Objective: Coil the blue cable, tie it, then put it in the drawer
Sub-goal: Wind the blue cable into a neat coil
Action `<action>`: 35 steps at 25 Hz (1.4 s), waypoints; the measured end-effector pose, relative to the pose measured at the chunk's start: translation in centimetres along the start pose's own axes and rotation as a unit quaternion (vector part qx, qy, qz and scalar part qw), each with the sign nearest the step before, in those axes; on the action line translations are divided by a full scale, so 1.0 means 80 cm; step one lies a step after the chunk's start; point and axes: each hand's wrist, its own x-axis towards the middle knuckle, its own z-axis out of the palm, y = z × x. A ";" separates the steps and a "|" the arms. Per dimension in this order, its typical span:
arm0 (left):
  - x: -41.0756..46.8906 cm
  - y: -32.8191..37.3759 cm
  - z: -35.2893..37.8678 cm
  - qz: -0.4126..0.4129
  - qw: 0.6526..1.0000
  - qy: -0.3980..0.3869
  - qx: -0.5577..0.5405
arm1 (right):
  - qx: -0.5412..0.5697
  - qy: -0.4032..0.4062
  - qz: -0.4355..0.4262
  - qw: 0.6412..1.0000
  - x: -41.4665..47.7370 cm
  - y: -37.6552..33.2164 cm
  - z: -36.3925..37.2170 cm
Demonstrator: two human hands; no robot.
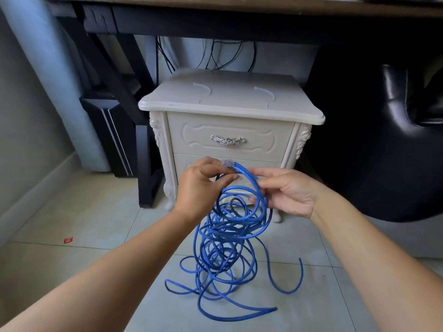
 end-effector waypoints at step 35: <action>0.026 -0.001 -0.007 -0.129 0.946 -0.296 0.040 | -0.190 0.183 -0.254 0.930 -0.008 -0.024 0.022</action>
